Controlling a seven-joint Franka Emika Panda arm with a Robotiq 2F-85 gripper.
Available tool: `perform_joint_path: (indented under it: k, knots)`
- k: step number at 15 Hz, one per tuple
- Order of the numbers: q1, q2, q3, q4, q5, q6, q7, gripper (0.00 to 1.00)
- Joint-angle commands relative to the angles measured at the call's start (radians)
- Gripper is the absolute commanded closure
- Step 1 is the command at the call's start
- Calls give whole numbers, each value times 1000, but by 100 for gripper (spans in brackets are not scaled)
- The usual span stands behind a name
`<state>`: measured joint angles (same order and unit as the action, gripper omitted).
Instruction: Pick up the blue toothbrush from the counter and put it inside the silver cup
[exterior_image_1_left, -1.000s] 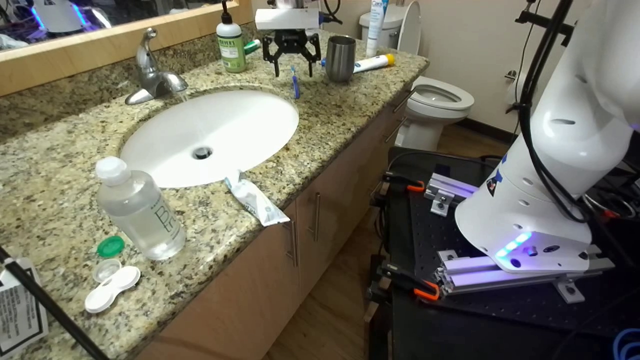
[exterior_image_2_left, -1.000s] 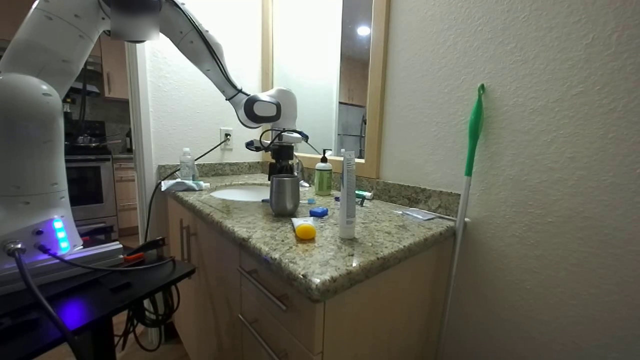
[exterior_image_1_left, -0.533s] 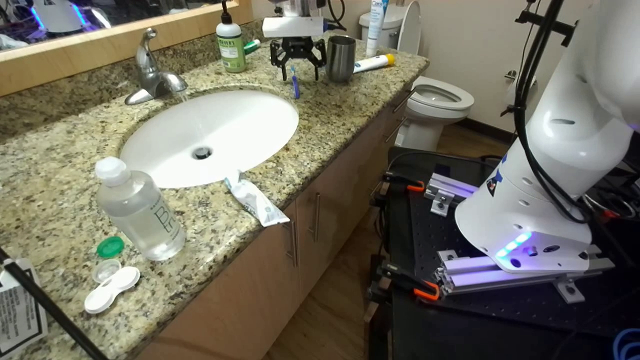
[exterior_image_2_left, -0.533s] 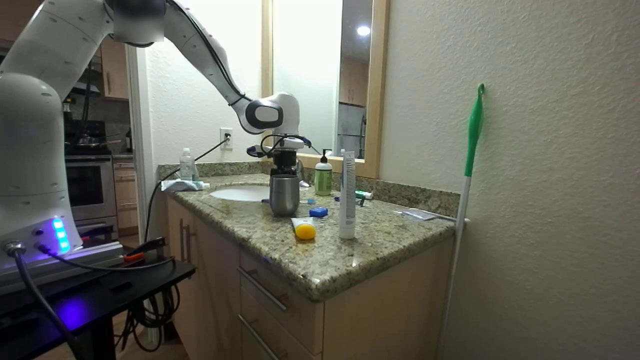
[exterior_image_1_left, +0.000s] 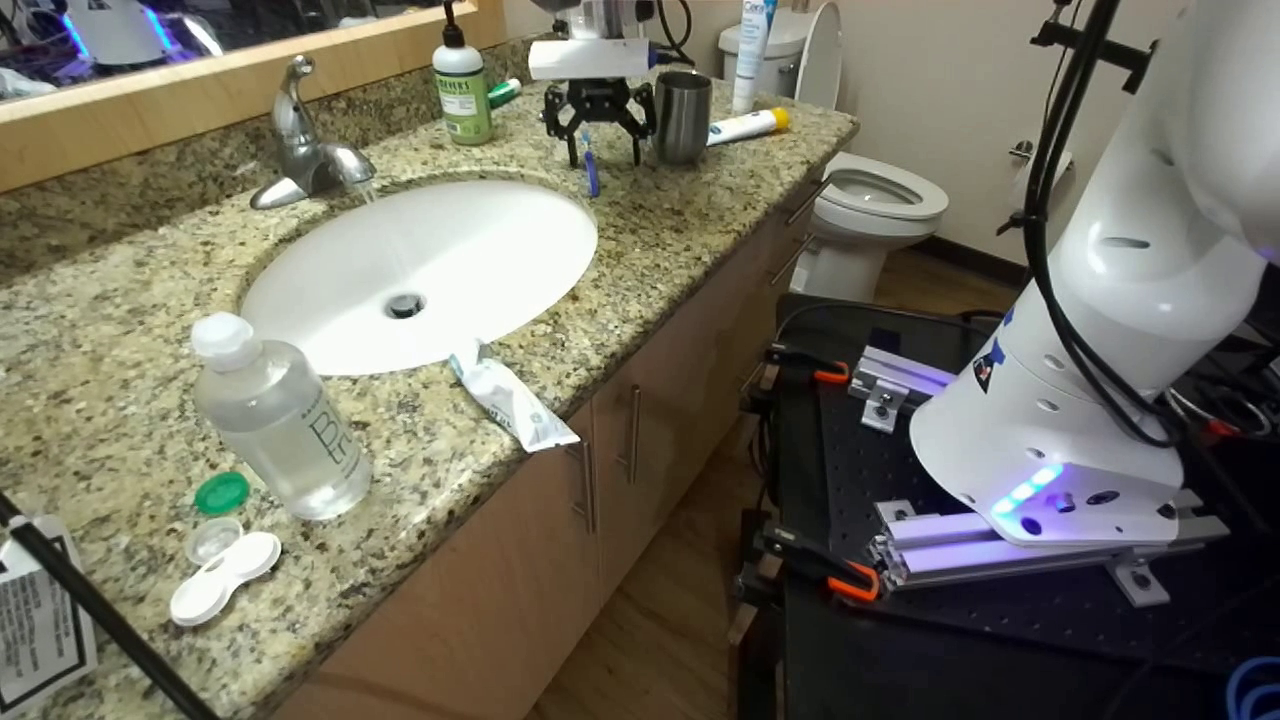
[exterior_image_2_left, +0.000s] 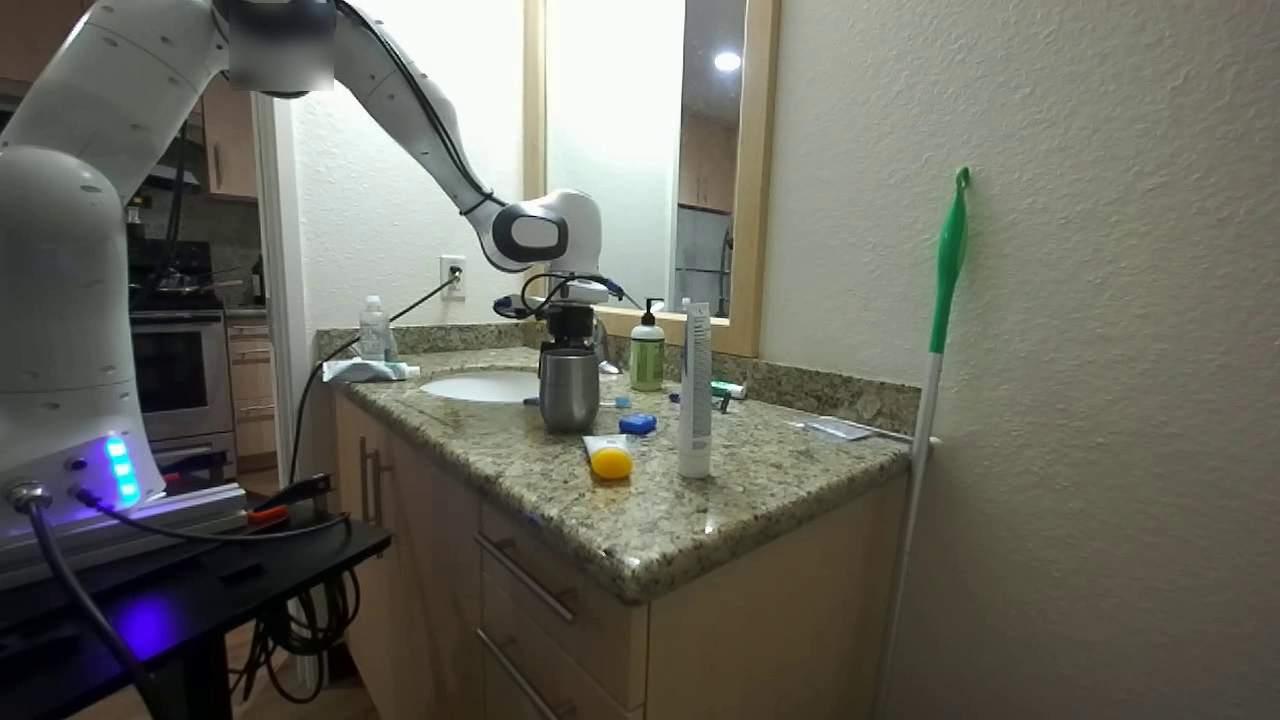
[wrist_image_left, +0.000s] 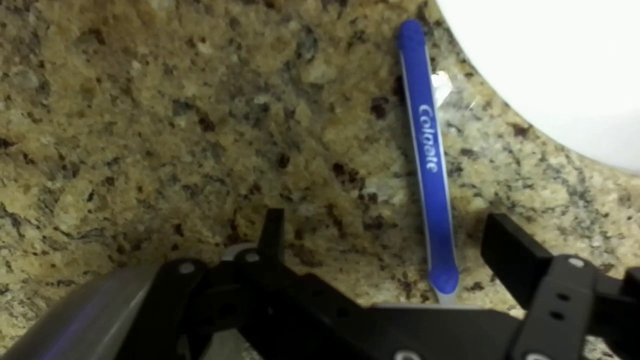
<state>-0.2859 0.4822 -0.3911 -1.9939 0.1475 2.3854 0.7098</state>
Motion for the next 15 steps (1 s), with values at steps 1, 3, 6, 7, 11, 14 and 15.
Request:
perform_joint_path:
  k: [1, 3, 6, 7, 11, 14, 15]
  knots:
    - [-8, 10, 1, 6, 4, -2, 0, 0]
    - [-12, 14, 2, 12, 13, -5, 0, 25]
    - [-13, 14, 3, 16, 10, -1, -10, 42]
    - [-12, 14, 2, 20, 7, -3, -10, 48]
    - [-9, 12, 2, 24, 5, 9, -10, 76]
    - [3, -9, 2, 18, -2, 24, -6, 97]
    - [16, -30, 0, 7, -13, 36, -4, 99]
